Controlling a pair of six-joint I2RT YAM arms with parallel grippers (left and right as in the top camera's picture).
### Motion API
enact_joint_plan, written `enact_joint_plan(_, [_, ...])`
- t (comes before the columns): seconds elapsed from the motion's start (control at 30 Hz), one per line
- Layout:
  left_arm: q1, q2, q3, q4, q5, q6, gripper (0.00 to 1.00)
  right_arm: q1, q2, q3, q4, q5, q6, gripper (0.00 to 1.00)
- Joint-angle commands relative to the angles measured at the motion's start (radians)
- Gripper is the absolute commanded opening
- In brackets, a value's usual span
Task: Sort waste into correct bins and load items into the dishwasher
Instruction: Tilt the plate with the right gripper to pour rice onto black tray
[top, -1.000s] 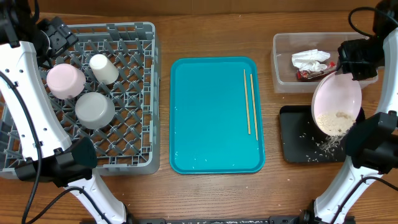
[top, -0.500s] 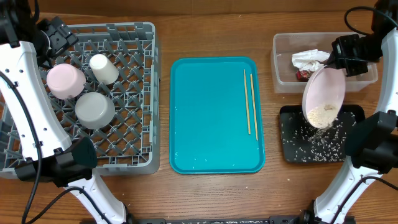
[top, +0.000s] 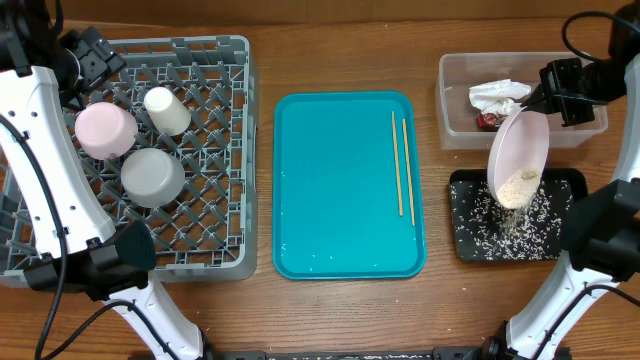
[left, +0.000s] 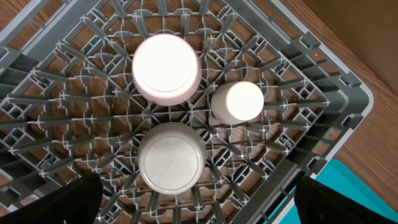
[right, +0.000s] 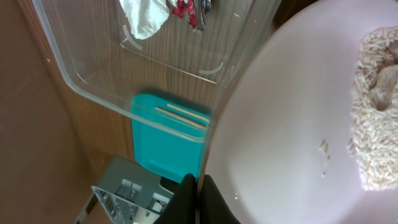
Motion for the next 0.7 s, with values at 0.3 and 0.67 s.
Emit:
enact_joint_plan(0.3, [0.003, -0.034, -0.002, -0.002, 0.005, -0.021, 1.0, -0.061, -0.034, -0.008, -0.043, -0.153, -0.142, 0.04])
enact_joint_plan(0.67, [0.003, -0.034, -0.002, -0.002, 0.005, -0.021, 1.0, -0.084, -0.034, -0.01, -0.043, -0.237, -0.217, 0.04])
